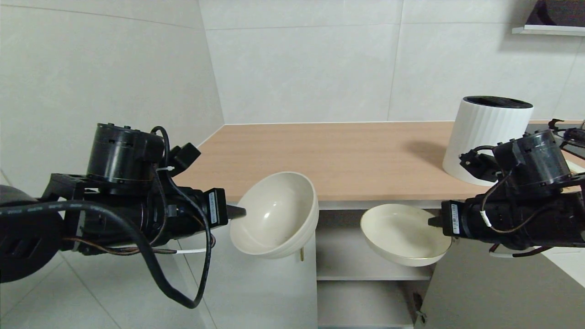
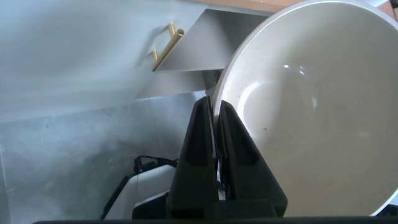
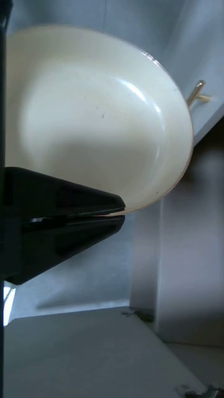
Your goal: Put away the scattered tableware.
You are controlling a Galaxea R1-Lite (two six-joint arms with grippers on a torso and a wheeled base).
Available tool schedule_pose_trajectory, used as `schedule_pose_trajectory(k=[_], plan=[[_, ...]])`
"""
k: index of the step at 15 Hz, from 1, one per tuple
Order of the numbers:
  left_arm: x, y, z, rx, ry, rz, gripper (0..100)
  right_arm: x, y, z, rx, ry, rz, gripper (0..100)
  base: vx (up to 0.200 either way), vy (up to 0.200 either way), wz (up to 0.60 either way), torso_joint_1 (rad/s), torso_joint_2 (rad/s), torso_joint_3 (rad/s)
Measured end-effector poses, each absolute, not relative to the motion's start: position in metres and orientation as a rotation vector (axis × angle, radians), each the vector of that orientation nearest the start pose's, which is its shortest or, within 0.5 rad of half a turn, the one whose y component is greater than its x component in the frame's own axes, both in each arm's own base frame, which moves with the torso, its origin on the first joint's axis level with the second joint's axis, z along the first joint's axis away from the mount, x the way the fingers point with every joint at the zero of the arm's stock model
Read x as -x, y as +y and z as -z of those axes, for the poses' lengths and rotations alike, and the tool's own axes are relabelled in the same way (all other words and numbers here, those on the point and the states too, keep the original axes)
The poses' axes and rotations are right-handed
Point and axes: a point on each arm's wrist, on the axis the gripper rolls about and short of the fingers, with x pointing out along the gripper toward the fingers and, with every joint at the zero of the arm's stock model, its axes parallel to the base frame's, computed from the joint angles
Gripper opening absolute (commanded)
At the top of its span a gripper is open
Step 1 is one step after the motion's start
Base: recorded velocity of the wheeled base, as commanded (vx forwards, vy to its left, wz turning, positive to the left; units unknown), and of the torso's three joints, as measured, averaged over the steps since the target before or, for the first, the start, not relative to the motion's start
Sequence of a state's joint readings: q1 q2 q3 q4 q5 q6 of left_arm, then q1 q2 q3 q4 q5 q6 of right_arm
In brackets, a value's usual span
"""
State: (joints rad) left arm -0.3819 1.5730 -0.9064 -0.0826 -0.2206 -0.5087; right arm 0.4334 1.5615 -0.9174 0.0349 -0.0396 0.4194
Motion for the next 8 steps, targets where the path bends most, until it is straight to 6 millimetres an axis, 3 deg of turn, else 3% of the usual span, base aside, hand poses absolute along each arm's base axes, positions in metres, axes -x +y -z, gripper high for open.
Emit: schedule_pose_trajectory(k=[4,8], plan=[[-0.2499,-0.1058,-0.1939,0.431,0.728,0.420,0,-0.2412,0.1099,-0.1873,-0.241,0.723,-0.231,0,0.000,0.000,0.00,-0.019,0.05,0.034],[-0.2503,-0.1058,-0.1932,0.430,0.731,0.419,0,-0.2426,0.1105,-0.1843,-0.238,0.734,-0.228,0,0.000,0.000,0.00,-0.143,0.40,0.240]])
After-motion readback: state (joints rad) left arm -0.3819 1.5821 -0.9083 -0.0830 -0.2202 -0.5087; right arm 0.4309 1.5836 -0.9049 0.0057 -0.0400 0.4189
